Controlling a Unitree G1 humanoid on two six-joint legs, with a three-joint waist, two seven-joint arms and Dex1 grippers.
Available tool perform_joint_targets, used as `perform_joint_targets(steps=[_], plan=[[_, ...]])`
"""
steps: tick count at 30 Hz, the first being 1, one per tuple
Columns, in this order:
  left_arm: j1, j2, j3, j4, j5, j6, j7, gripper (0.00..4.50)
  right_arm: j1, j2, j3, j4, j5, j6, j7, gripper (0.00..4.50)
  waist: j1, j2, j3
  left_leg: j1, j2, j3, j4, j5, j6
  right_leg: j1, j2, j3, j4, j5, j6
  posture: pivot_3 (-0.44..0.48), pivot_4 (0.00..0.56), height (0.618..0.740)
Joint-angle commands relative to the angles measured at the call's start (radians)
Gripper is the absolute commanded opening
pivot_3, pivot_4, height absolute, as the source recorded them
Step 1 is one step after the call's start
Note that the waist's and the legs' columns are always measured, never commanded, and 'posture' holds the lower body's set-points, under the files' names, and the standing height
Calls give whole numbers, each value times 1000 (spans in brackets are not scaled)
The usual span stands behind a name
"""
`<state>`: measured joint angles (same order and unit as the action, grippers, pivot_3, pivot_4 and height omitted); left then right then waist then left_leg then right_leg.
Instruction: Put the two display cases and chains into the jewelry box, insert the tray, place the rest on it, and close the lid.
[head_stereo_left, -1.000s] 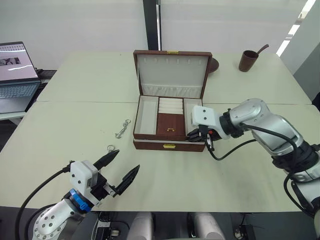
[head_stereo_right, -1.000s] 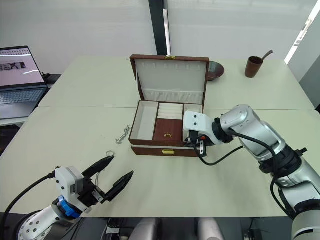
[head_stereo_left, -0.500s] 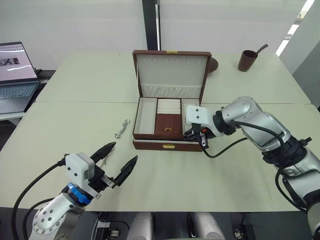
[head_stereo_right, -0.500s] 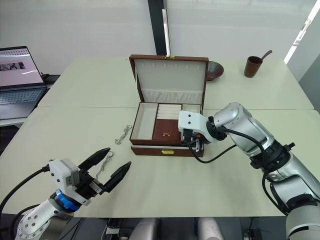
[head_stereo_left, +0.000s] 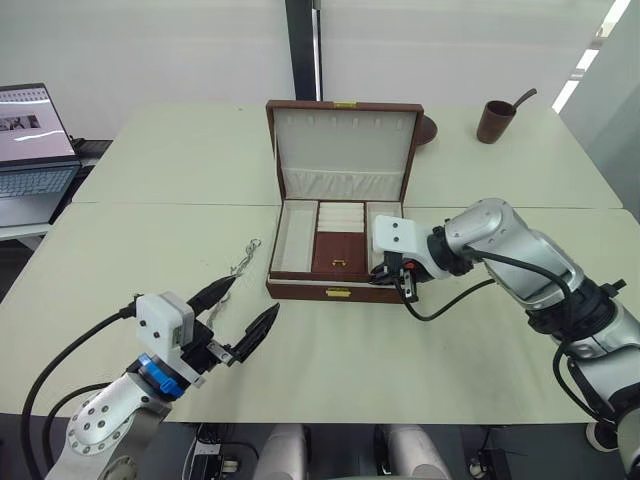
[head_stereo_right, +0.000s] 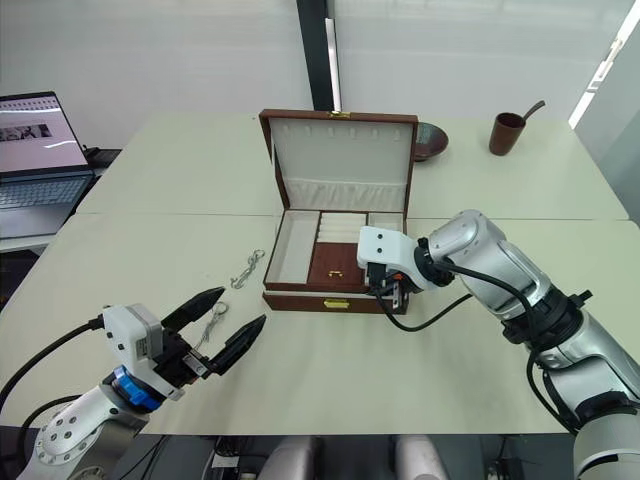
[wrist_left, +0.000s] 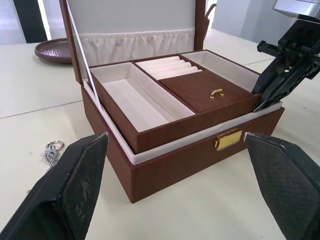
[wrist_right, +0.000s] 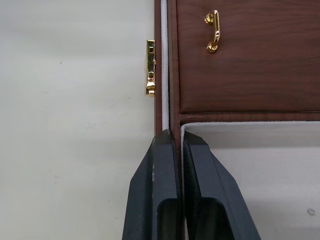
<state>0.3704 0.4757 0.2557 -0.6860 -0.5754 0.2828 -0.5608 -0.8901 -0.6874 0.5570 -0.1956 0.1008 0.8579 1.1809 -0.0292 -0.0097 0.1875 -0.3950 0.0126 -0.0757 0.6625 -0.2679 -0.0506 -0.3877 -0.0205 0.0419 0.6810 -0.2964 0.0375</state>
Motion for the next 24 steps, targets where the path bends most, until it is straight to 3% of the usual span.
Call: perform_joint_targets(steps=[1,8,14,17,24], plan=[[-2,8,9,-55,-11,1,9,4500,-10,7,-30,-21,9,-10,-4,281,0,0,0,0,0,0,0,0,0,0,0,0,0,0,0,0,150,740],[4,1,2,-52,3,-3,6,4500,-21,11,-123,-13,92,24,12,1980,0,0,0,0,0,0,0,0,0,0,0,0,0,0,0,0,150,740],[3,0,3,-19,9,-23,-18,4500,5,119,-282,67,168,-51,-74,3662,-2,0,0,0,0,1,0,0,0,0,1,0,0,0,0,0,150,740],[2,0,8,20,14,-49,-46,4500,35,223,-381,128,219,-162,-139,3411,-2,0,0,0,0,1,0,0,0,0,1,0,0,0,0,0,150,740],[10,-5,5,55,24,-94,-76,4500,114,336,-411,266,235,-320,-162,1517,-1,-1,0,0,0,2,0,0,0,0,0,0,0,0,0,0,150,740]])
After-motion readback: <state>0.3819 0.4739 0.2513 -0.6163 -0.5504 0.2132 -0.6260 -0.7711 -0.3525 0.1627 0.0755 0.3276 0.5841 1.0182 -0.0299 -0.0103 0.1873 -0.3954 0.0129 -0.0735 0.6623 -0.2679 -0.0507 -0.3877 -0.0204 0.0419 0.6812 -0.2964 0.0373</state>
